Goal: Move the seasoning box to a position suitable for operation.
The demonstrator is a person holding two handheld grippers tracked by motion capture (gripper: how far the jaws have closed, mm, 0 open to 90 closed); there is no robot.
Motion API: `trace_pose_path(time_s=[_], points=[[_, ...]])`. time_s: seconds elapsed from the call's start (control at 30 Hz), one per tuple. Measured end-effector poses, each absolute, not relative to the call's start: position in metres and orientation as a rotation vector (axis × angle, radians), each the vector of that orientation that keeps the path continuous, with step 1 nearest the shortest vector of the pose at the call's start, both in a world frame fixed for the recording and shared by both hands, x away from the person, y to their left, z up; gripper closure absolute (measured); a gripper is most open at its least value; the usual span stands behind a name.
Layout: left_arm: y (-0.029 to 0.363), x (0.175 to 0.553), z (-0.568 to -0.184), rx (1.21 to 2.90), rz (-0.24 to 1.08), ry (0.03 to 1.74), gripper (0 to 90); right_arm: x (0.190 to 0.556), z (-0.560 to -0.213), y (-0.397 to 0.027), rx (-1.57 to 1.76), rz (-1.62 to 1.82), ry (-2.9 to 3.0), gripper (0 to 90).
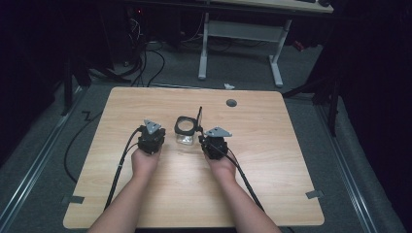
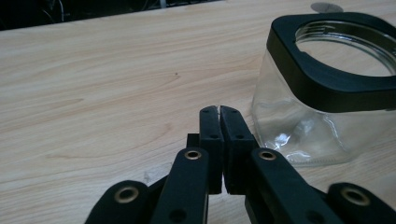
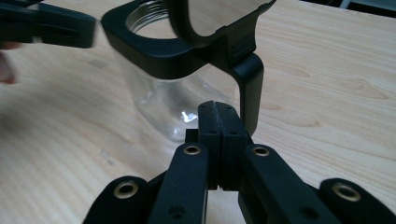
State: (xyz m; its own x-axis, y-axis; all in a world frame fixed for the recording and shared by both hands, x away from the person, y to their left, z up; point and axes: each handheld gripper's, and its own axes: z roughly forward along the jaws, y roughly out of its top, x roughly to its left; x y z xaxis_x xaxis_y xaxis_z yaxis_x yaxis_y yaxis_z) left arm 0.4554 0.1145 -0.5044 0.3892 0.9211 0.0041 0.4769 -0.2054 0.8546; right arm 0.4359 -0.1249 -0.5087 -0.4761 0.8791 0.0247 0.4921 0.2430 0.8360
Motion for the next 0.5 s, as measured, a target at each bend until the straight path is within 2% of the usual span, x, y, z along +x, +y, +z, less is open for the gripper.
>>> trace_pose_path(time_s=[0.27,0.5], points=[[0.126,0.444,-0.495,1.833,0.726,1.198,88.5,0.442,-0.517,-0.116,1.279,1.125,2.05,90.0],[0.127,0.443,-0.494,1.843,0.724,1.189,88.5,0.448,-0.512,-0.127,1.302,1.119,2.007,90.0]])
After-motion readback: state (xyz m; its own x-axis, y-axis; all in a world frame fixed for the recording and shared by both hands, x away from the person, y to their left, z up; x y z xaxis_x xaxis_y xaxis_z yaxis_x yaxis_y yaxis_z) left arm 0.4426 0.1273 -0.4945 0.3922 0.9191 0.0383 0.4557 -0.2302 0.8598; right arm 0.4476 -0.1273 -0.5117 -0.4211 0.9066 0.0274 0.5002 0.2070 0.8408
